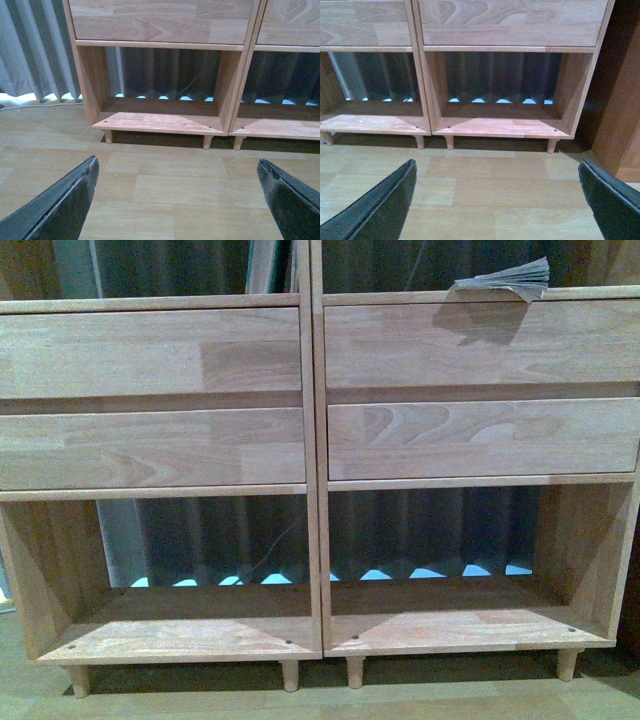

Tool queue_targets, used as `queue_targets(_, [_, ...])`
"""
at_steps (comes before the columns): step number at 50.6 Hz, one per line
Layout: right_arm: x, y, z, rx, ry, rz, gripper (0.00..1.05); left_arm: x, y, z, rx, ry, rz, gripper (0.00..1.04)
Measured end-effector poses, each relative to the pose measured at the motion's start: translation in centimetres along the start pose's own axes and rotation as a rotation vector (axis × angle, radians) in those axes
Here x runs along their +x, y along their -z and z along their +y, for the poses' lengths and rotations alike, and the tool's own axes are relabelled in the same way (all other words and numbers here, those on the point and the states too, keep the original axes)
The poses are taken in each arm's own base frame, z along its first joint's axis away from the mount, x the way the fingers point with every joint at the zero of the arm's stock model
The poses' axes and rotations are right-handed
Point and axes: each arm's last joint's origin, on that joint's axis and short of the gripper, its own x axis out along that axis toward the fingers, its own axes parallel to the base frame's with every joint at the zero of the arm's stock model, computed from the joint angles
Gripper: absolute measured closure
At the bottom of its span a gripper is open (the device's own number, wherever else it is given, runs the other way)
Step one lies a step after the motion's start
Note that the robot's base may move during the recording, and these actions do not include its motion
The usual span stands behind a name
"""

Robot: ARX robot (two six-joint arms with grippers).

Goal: Organize books on shelf

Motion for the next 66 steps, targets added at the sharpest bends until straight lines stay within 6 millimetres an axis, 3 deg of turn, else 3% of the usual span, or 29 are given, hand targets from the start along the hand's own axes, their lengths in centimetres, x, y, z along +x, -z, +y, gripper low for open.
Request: queue_targets(66, [0.00,0.00,0.00,0.000,0.000,0.000,0.07,0.00,0.00,0.00,0.000,0.000,0.000,0.07])
